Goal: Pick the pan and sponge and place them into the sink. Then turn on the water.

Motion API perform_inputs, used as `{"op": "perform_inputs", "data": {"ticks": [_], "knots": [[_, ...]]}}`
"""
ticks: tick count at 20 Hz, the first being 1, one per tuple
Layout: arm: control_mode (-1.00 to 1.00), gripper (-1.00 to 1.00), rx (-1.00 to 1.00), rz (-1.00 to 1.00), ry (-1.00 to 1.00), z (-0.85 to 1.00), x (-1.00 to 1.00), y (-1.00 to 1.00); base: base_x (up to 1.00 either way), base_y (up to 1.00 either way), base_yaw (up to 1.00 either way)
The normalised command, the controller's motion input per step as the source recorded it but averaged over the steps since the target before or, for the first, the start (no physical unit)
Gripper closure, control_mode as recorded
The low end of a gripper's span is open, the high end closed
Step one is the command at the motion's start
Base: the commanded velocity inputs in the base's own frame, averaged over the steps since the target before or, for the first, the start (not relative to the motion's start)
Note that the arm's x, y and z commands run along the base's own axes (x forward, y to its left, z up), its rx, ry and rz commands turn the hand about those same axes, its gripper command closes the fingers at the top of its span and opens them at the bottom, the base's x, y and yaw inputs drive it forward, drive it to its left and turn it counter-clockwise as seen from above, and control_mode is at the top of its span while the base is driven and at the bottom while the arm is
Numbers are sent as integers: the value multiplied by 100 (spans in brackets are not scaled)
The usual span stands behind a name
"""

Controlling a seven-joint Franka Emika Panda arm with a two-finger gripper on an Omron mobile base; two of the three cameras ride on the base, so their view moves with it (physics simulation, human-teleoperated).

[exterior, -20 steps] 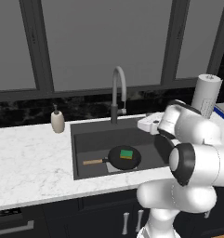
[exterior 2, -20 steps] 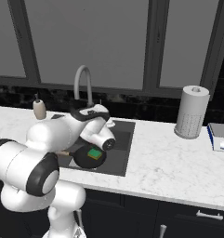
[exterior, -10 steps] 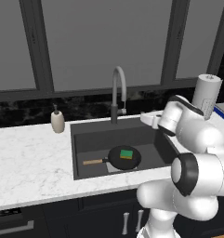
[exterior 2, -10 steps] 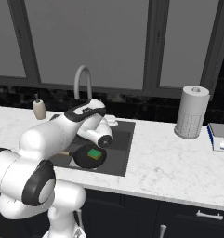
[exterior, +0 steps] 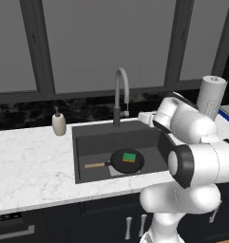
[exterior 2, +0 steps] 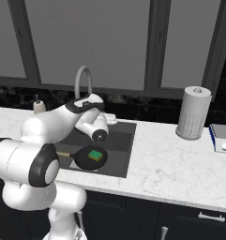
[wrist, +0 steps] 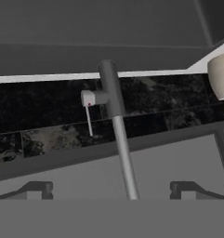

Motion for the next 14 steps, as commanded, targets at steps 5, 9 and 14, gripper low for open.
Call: {"op": "perform_inputs", "data": {"ticks": [5,9,14], "knots": [[-100,-100,-5,5,3,-2,28,-13,0,0,0],[-100,-100,-8,4,0,-21,20,-10,0,0,0],[-100,-100,-8,5,0,-46,19,-1,0,0,0]]}}
